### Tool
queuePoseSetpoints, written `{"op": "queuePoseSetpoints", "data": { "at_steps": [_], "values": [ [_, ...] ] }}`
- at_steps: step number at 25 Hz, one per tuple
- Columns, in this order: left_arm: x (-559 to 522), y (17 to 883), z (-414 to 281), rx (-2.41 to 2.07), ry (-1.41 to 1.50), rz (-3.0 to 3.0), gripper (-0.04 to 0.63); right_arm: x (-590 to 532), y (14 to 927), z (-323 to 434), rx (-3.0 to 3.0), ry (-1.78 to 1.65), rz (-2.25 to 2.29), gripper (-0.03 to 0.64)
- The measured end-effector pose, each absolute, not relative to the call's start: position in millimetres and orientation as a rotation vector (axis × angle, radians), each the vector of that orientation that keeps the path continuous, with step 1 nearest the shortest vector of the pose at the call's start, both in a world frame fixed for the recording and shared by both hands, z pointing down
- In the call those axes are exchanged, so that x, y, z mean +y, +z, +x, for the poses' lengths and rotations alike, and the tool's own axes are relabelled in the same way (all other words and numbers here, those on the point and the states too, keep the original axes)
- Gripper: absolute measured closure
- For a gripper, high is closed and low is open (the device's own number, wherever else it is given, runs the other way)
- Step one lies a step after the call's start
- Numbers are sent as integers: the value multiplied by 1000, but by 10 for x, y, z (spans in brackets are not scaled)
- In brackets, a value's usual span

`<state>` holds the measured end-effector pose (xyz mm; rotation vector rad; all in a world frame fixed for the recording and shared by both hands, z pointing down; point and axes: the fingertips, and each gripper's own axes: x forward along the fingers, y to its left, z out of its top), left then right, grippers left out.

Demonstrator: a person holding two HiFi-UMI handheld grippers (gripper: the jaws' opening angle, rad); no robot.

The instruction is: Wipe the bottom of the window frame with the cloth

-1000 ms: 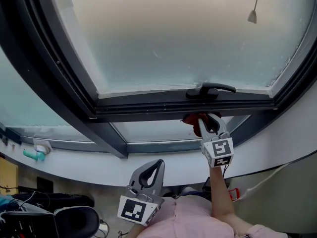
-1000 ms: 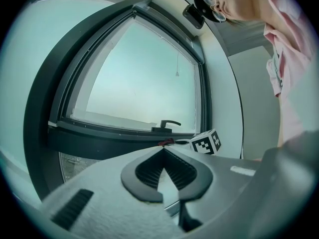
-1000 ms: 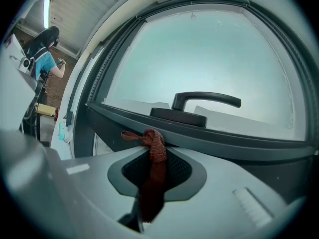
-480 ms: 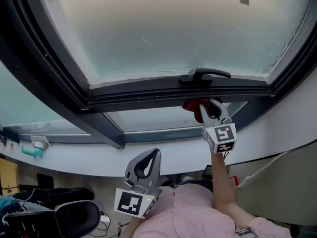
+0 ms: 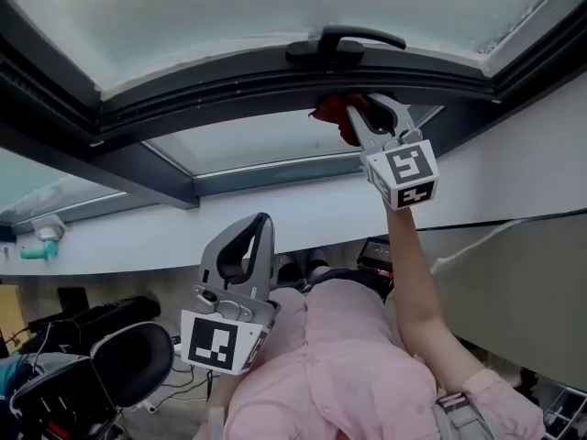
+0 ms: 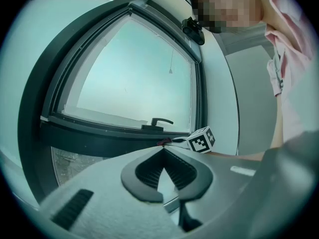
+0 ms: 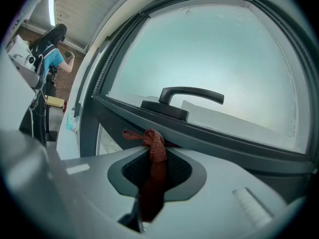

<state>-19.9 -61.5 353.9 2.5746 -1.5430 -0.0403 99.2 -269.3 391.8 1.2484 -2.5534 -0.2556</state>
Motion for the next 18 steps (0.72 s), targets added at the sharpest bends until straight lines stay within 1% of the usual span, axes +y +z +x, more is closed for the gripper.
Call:
{"op": "queuePoseSetpoints", "data": {
  "at_steps": [18],
  "values": [
    [-534, 3547, -32, -1575, -12, 2548, 598, -2721, 3915, 1289, -2549, -265, 1246, 555]
  ]
}}
